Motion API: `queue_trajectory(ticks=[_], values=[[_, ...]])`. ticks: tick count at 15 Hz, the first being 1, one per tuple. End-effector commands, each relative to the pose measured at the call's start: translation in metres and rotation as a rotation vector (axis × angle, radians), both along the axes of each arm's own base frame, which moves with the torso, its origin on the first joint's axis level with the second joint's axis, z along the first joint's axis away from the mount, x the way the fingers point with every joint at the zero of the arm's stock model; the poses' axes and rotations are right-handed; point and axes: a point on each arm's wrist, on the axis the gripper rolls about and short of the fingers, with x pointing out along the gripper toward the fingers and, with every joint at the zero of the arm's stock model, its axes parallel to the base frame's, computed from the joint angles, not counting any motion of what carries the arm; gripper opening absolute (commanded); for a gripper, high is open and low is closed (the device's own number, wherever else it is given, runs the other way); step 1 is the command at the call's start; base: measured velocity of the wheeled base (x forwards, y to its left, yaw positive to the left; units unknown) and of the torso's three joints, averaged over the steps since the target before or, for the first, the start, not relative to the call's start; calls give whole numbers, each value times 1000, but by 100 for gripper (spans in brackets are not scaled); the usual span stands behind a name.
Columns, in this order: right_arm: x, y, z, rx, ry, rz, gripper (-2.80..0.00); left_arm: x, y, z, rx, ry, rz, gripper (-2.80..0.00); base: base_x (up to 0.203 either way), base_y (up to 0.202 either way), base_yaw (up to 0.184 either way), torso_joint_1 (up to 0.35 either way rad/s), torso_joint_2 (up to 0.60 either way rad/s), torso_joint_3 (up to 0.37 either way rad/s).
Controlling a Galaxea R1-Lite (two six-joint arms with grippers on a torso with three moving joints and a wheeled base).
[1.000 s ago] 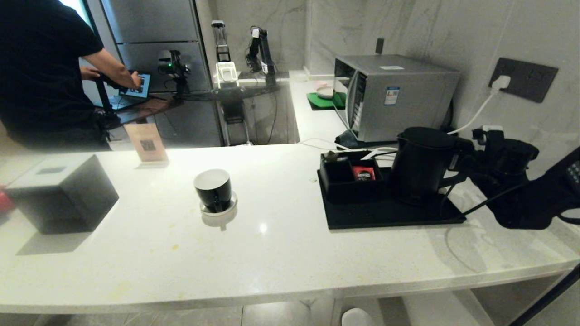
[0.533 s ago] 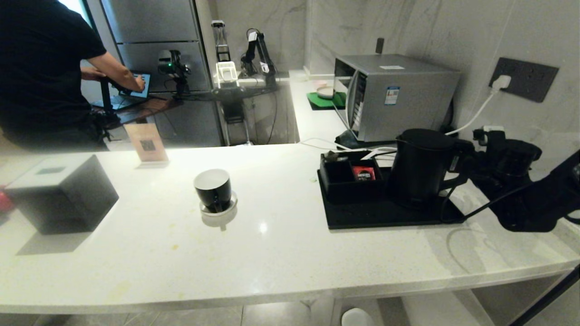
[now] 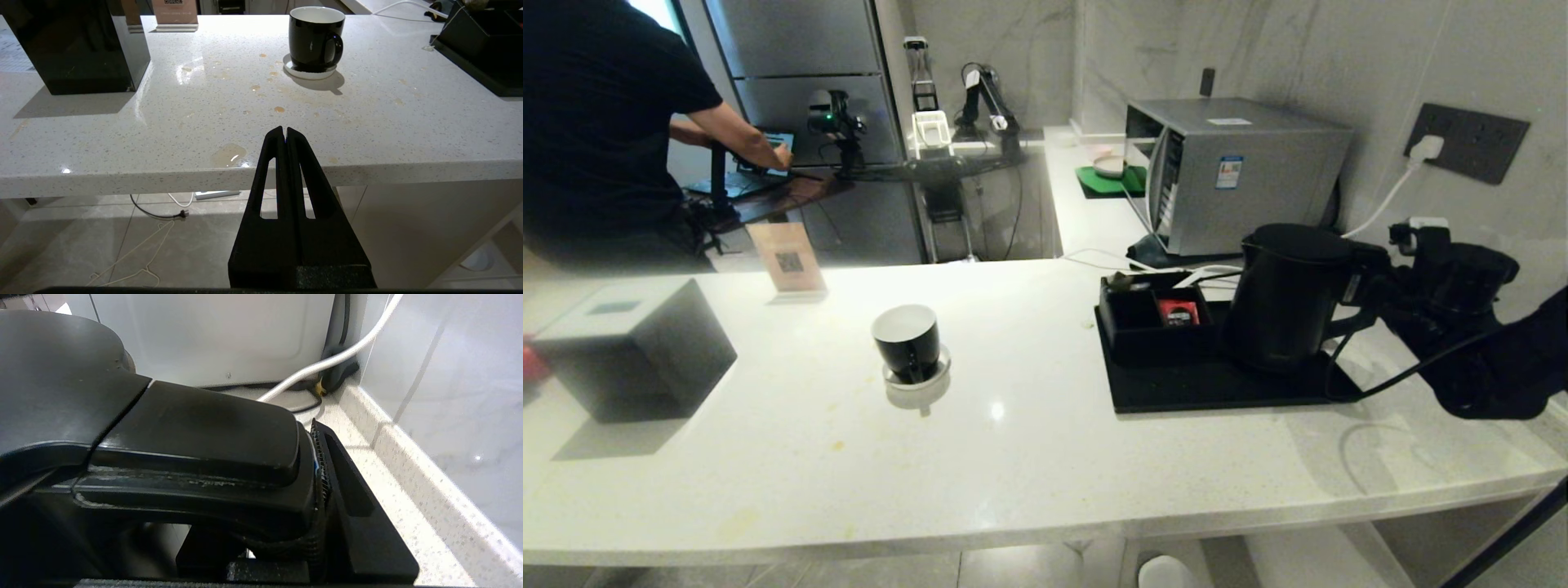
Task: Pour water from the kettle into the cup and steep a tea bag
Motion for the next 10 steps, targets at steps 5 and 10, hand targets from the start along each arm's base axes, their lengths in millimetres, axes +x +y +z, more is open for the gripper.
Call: queue_trajectory(ticks=[5, 10], values=[[-18, 3, 17, 5, -27, 2, -280, 0, 0, 0, -1, 0, 0, -280, 0, 0, 0, 0, 0, 0], [-36, 7, 34, 9, -53, 7, -280, 0, 0, 0, -1, 0, 1, -280, 0, 0, 0, 0, 0, 0]])
